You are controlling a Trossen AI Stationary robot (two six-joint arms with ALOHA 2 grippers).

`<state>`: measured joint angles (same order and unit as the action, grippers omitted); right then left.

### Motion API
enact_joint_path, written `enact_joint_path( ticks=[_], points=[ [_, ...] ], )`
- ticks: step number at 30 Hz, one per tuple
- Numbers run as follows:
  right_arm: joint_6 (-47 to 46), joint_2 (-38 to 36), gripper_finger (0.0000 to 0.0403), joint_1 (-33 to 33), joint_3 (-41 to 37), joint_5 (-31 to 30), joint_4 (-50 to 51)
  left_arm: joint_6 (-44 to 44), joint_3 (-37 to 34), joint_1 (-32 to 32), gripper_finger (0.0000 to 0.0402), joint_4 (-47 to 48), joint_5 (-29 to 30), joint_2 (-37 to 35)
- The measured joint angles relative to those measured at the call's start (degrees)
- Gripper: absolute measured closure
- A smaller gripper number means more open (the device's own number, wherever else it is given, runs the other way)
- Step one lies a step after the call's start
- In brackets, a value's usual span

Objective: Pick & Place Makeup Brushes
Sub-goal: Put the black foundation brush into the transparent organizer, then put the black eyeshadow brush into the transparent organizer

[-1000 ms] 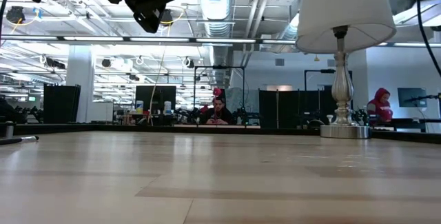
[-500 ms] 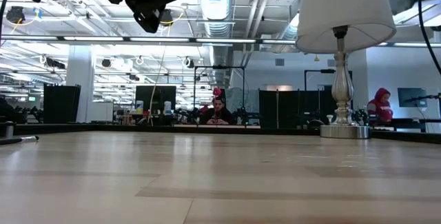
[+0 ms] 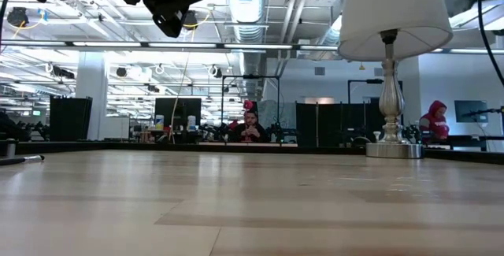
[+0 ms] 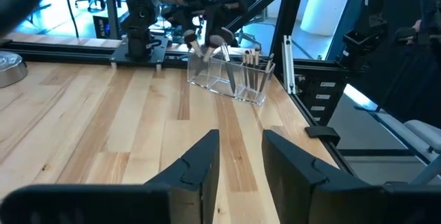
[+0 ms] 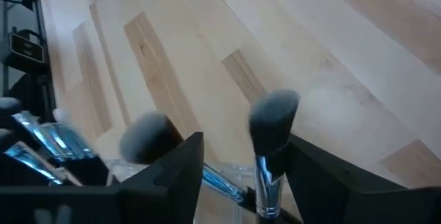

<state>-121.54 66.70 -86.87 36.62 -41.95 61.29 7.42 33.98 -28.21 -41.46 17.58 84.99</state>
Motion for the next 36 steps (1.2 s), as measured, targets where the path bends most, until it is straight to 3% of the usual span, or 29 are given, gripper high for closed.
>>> enact_joint_path(
  ticks=[6, 12, 18, 22, 26, 30, 34, 36],
  points=[
    [1.3, 0.0, 0.0235, 0.0, 6.4, -0.1, 6.6, 0.2, 0.0, 0.0, 0.0296, 3.9, 0.4, -3.0],
    [4.5, 0.1, 0.0263, 2.1, 11.9, -1.8, 13.3, 3.0, 0.0, -0.7, 0.0296, 15.8, 4.5, -9.9],
    [18.2, 0.2, 0.0269, 10.4, 12.7, -11.1, 10.5, 13.5, 0.1, -3.4, 0.0296, 34.7, 11.3, -17.8],
    [32.6, 0.2, 0.0269, 19.4, 12.7, -12.1, 3.0, 26.1, 0.1, -5.0, 0.0296, 50.0, 12.8, -20.4],
    [52.4, 0.2, 0.0269, 28.1, 12.7, -12.0, -10.4, 40.5, 0.1, -6.3, 0.0296, 63.0, 9.2, -20.4],
    [71.1, 1.1, 0.0269, 35.5, 12.7, -12.0, -23.9, 56.7, 0.1, -6.8, 0.0296, 77.7, 0.1, -20.0],
    [83.2, 5.0, 0.0271, 42.4, 12.7, -11.7, -31.9, 69.5, 0.0, -6.5, 0.0296, 92.9, -7.3, -19.9],
    [86.6, 7.6, 0.0271, 45.6, 12.7, -9.7, -34.3, 70.9, 0.0, -6.5, 0.0295, 94.1, -7.4, -19.9]
  ],
)
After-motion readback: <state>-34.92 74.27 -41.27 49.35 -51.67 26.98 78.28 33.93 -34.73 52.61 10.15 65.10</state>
